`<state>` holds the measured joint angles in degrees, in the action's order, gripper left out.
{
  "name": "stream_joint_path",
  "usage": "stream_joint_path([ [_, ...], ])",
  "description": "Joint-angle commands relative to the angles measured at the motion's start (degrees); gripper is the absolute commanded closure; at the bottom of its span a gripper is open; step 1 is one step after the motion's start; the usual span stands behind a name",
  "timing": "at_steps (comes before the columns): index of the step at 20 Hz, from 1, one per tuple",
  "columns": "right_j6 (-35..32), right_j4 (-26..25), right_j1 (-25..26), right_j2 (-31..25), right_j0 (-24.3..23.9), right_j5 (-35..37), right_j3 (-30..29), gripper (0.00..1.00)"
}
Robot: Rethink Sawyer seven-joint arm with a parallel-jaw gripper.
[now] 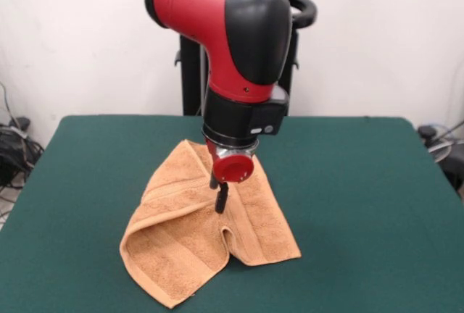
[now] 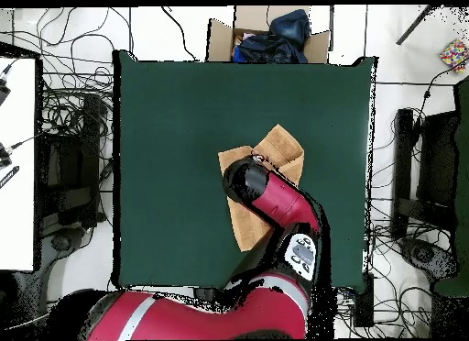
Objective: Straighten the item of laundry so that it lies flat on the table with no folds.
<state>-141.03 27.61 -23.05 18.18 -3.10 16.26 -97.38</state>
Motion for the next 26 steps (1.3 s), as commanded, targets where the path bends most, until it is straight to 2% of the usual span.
stream_joint_path([
  [1, -11.15, 2.7, 3.83, -6.8, 2.15, -2.33, -0.48, 0.0],
  [5, -10.61, 2.44, 3.24, -6.91, 2.58, -1.57, -1.04, 0.0],
  [10, -8.38, 1.09, 3.75, -9.12, 0.61, -4.16, -1.82, 0.0],
  [18, -7.87, 0.35, 4.72, -9.53, 1.11, -5.31, -2.19, 0.0],
  [26, -6.62, -1.69, 3.26, -12.3, -1.0, -8.44, -6.42, 0.0],
])
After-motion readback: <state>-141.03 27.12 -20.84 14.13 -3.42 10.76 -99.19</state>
